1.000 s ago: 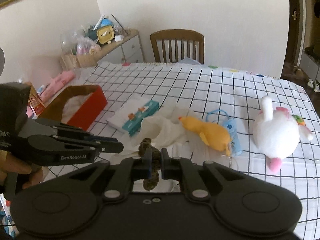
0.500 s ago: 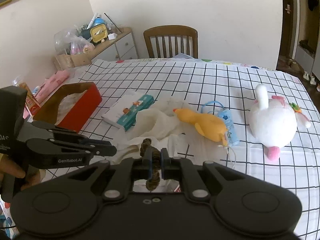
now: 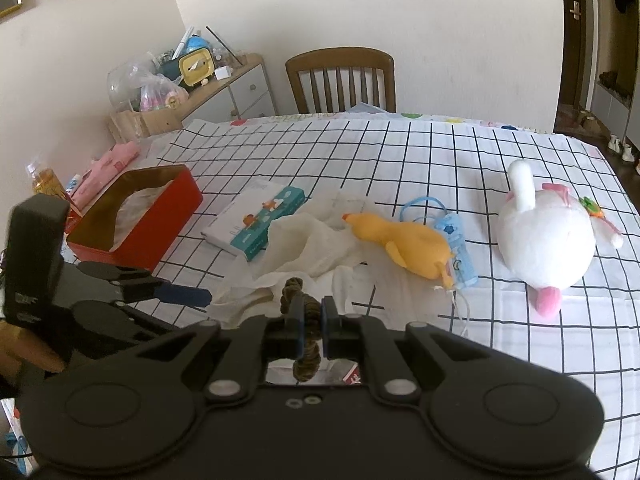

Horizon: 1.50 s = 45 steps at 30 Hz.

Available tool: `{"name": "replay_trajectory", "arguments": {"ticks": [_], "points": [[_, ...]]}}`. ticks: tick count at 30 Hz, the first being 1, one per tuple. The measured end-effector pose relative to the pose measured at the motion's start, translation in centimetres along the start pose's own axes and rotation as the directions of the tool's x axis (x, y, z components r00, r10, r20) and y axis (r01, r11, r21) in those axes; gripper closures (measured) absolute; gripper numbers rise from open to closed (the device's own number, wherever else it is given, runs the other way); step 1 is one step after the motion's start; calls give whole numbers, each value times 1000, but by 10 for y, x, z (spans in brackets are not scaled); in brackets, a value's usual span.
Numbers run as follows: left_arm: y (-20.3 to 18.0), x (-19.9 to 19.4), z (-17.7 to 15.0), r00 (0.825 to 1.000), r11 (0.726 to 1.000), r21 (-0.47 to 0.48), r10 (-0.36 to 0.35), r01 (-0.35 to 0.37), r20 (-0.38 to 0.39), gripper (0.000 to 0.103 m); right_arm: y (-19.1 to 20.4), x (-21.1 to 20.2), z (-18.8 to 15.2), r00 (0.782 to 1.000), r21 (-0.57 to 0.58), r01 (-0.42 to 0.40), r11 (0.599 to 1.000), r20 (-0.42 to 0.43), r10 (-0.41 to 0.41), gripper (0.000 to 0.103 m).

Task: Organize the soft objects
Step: 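Lift the tissue with the left gripper while the right gripper carries the bracelet toward the tin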

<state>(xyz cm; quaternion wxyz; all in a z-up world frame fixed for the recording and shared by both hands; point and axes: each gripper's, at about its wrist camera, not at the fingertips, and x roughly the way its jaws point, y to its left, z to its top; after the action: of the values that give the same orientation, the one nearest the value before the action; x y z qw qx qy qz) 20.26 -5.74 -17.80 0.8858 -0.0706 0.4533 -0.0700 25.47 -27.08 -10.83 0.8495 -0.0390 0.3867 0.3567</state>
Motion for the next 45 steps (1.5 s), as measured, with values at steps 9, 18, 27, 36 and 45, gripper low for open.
{"name": "replay_trajectory", "arguments": {"ticks": [9,18,27,36,45], "points": [[-13,13,-2,997,991,112,76,-75,-7,27,-1,3,0,1000,-1,-5,1000,-10,5,95],[-14,7,-2,998,991,113,65,-67,22,76,-2,4,-2,1000,3,-3,1000,-13,3,95],[-10,-13,3,997,998,57,-1,-4,81,91,1,3,-2,1000,5,0,1000,-14,0,95],[-2,-54,14,984,999,0,-48,49,170,91,7,-16,6,999,31,-16,999,39,15,95],[16,-98,16,969,995,-44,-82,95,233,91,18,-31,18,996,28,-34,999,88,31,95]]}}
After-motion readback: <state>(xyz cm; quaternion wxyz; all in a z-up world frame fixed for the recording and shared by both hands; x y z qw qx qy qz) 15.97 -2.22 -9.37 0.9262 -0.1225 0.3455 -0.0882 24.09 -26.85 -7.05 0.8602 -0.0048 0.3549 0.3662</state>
